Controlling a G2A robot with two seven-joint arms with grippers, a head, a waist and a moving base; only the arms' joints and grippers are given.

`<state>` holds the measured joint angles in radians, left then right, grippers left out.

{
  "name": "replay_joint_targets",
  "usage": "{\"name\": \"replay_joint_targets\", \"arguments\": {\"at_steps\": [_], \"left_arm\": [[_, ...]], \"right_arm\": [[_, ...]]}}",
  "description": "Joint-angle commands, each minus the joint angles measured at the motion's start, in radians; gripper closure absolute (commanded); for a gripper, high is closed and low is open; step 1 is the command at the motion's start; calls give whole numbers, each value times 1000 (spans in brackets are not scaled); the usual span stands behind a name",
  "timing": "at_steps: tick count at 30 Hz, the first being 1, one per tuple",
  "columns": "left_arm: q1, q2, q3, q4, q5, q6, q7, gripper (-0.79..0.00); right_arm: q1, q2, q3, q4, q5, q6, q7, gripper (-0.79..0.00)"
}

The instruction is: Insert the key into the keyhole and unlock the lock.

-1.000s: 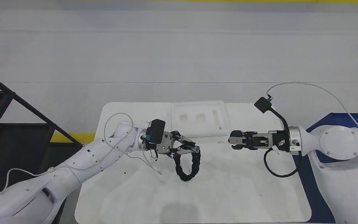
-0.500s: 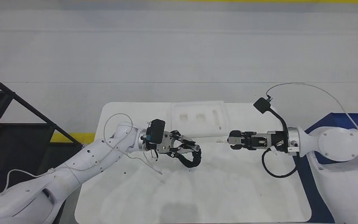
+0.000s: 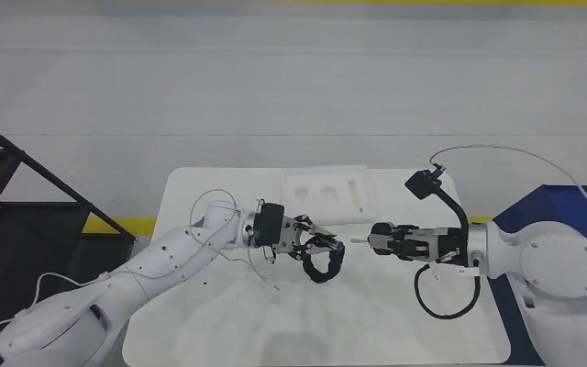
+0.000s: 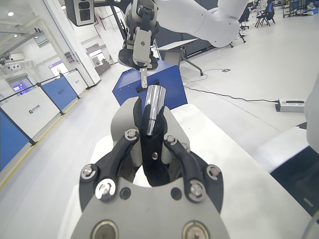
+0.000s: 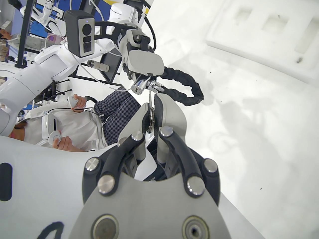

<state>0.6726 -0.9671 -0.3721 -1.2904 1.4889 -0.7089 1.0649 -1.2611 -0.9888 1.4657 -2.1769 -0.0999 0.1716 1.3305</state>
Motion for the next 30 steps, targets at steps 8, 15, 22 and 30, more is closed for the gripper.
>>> {"name": "replay_joint_targets", "arguments": {"at_steps": [8,15,22,30], "left_arm": [[-24,-74,21,129,10,17,63,0],[-25,-109,26,176,18,32,78,0],[-18,-127,23,192,16,34,80,0],[-17,-140,22,206,13,32,78,0]], "right_arm": [[7,11,-21,-39,-41,34,4,0],[20,16,-58,-57,-95,64,-23,0],[23,20,-74,-60,-118,102,-58,0],[15,26,-74,-68,-130,130,-76,0]]}}
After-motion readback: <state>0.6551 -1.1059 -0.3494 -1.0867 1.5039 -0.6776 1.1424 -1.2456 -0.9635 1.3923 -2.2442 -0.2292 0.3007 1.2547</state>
